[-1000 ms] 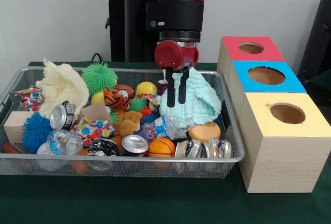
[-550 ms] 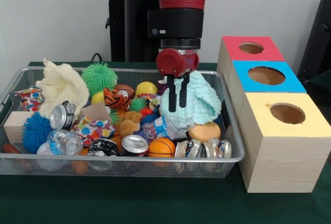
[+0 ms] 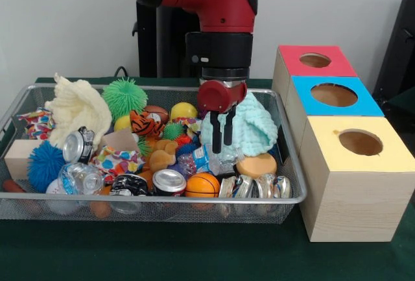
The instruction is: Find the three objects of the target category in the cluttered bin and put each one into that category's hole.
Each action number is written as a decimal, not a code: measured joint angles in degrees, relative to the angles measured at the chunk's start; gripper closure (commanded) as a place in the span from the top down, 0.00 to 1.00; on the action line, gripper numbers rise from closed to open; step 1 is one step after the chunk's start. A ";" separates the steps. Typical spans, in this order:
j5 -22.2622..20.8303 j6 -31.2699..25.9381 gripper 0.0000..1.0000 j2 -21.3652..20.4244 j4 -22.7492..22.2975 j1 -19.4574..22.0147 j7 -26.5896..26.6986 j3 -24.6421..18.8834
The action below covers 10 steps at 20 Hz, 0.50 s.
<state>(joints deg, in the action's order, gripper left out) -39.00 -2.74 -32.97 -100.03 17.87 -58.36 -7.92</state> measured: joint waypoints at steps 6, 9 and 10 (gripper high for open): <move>-0.29 0.01 1.00 1.89 2.18 -0.81 0.00 1.68; -0.28 0.07 1.00 2.66 3.22 -1.20 0.00 2.92; -0.29 0.11 1.00 2.80 3.40 -1.22 0.00 3.17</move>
<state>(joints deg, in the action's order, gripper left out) -39.30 -2.64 -30.17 -96.63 16.65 -58.36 -4.76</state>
